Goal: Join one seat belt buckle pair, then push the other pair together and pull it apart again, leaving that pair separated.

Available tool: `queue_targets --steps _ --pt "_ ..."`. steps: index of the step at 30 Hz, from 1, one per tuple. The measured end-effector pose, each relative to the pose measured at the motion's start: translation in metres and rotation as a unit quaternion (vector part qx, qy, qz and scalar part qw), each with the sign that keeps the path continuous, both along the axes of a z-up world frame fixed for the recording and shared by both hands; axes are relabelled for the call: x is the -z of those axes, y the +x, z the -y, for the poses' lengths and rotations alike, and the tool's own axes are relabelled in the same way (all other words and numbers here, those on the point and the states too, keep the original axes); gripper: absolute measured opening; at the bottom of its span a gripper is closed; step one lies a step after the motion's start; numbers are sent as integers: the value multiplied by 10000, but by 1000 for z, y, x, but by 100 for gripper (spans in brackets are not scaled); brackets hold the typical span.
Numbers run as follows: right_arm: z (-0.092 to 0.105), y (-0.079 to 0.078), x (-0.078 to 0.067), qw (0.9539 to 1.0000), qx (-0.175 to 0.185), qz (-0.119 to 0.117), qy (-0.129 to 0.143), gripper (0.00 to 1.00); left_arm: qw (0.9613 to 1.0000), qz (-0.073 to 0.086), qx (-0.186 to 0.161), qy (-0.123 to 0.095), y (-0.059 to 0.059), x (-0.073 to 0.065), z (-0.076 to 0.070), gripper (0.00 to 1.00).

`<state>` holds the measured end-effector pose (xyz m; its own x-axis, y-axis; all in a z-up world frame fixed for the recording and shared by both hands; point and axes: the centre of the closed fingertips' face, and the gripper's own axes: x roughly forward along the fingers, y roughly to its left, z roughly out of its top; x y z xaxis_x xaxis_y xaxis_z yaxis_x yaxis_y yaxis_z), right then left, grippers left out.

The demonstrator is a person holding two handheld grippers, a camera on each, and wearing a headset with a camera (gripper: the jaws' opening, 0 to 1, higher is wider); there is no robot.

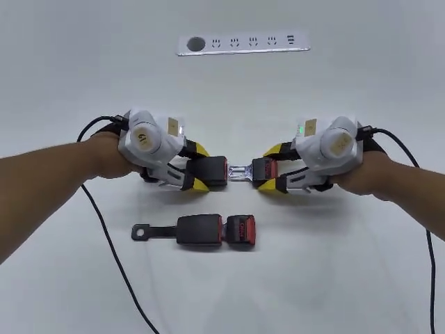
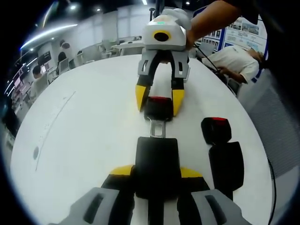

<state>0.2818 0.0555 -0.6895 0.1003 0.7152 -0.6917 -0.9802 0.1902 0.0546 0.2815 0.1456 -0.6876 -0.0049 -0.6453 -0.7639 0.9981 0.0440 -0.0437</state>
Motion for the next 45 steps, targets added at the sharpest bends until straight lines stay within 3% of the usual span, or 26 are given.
queue_targets --steps 27,45 --pt "70 -9 -7 9998 197 -3 30 34 10000 -37 -4 44 -1 0 1 35" --pt "93 -3 -2 9998 159 -47 -70 35 10000 -61 12 43 0 0 0 35"
